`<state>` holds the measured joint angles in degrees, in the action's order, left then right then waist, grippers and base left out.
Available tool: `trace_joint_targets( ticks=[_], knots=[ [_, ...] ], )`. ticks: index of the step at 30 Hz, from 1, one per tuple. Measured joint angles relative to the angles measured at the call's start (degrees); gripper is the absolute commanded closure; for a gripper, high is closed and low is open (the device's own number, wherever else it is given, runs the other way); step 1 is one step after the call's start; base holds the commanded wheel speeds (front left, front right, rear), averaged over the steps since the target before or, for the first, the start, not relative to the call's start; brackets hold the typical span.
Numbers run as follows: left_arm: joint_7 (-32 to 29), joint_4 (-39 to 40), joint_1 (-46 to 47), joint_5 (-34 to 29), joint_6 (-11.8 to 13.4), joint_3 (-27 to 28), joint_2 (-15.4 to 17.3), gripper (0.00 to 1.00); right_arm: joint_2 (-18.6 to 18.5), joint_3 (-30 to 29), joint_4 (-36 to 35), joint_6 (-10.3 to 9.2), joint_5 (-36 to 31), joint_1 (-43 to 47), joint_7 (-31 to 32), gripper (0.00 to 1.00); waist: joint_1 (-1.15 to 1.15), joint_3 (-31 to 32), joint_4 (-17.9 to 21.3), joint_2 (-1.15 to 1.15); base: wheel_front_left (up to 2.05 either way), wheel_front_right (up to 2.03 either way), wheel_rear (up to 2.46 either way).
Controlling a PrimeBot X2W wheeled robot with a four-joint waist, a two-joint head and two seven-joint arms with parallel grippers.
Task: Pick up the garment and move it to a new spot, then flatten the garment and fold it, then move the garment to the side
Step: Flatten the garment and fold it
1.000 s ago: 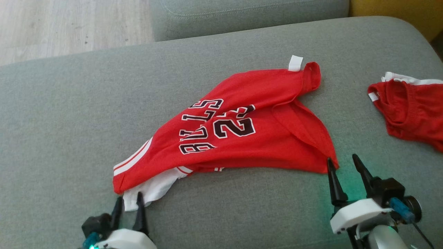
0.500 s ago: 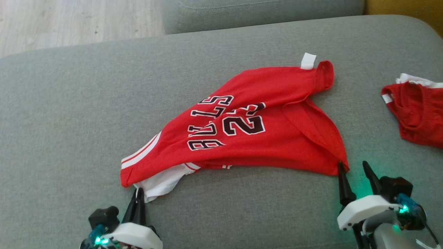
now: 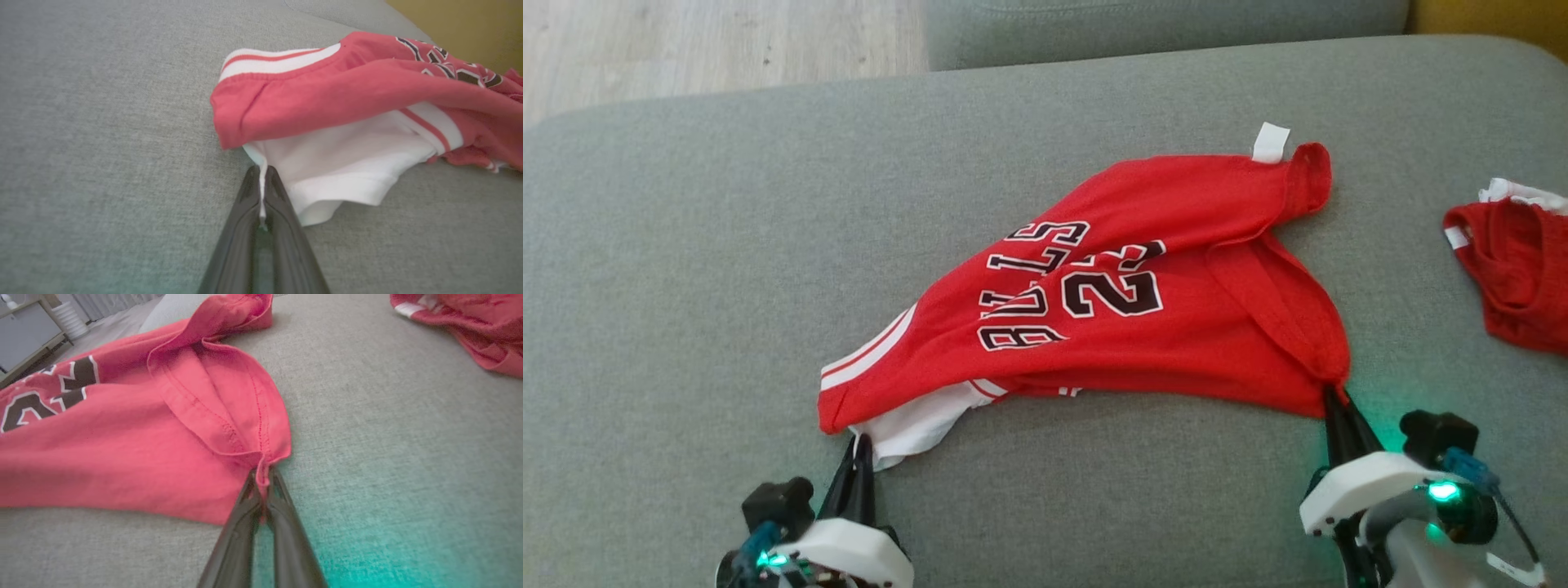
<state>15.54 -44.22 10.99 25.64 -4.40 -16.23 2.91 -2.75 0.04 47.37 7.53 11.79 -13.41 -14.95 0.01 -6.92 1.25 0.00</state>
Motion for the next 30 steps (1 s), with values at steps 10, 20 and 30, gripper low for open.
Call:
trace_joint_targets(
  ticks=[10,20,30],
  knots=[
    [-0.8,7.8,-0.3,1.4,-2.7,2.7,-0.2,1.00,0.0,5.1,-14.4,0.00,19.6,2.0,0.2,1.00,-0.01,5.1,-0.3,0.00,0.00,0.00,0.00],
    [-4.1,22.4,17.5,7.4,-3.2,1.2,8.9,1.00,-0.1,4.6,-23.0,0.00,34.4,-11.0,2.0,1.00,-0.01,10.3,-1.1,0.00,0.00,0.00,0.00],
    [-13.3,33.7,31.1,7.4,-0.9,3.3,15.2,1.00,-1.8,-2.6,-31.9,0.00,37.5,-25.9,13.4,1.00,-0.01,9.5,-1.3,0.00,0.00,0.00,0.00]
  ],
)
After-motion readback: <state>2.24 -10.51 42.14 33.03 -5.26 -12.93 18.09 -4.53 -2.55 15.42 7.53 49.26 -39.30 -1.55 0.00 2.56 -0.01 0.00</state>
